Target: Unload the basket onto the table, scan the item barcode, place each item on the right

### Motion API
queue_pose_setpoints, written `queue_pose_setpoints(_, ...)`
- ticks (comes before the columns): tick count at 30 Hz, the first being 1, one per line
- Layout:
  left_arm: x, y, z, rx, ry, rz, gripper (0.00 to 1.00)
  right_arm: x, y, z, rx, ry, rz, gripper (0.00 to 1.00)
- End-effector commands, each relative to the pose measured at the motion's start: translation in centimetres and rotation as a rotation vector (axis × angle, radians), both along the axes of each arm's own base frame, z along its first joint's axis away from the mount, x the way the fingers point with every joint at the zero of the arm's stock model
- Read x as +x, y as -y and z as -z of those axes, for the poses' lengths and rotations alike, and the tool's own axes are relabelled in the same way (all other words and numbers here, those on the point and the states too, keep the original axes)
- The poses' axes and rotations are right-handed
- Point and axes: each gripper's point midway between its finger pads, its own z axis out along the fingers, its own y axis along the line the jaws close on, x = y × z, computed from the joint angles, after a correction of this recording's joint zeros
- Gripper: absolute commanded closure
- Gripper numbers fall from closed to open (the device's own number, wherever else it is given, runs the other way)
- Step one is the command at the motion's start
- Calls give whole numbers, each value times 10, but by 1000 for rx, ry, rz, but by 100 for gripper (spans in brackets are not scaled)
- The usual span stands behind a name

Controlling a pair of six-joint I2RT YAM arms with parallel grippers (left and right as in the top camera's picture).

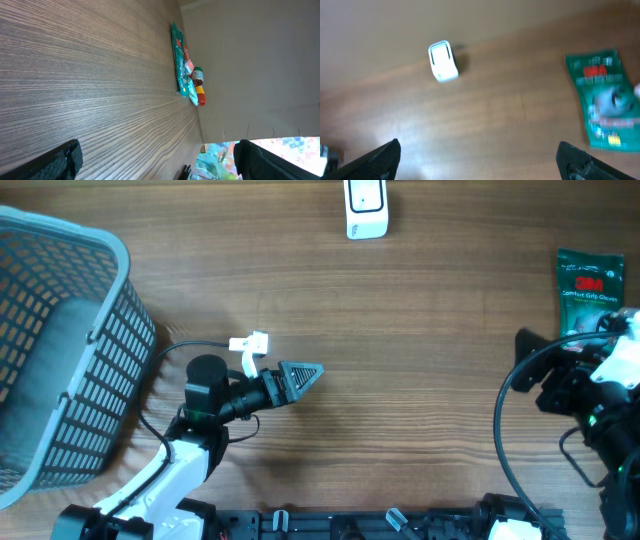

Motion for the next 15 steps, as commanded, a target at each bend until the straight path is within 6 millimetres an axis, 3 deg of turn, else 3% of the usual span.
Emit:
queue_pose_setpoints(1, 2, -1, -2, 13, 33, -3, 0, -6, 0, 11, 4, -57, 7, 0)
queue_pose_setpoints(7, 2, -1, -2, 13, 33, -3, 0, -19, 3, 5, -22, -14, 34, 0)
queue_pose_setpoints(12, 2, -1, -2, 13, 33, -3, 0, -26, -5, -14, -65, 263, 3, 0)
queue_pose_setpoints(15, 2, -1, -2, 13, 33, -3, 0, -25, -18, 6, -72, 447, -64, 0)
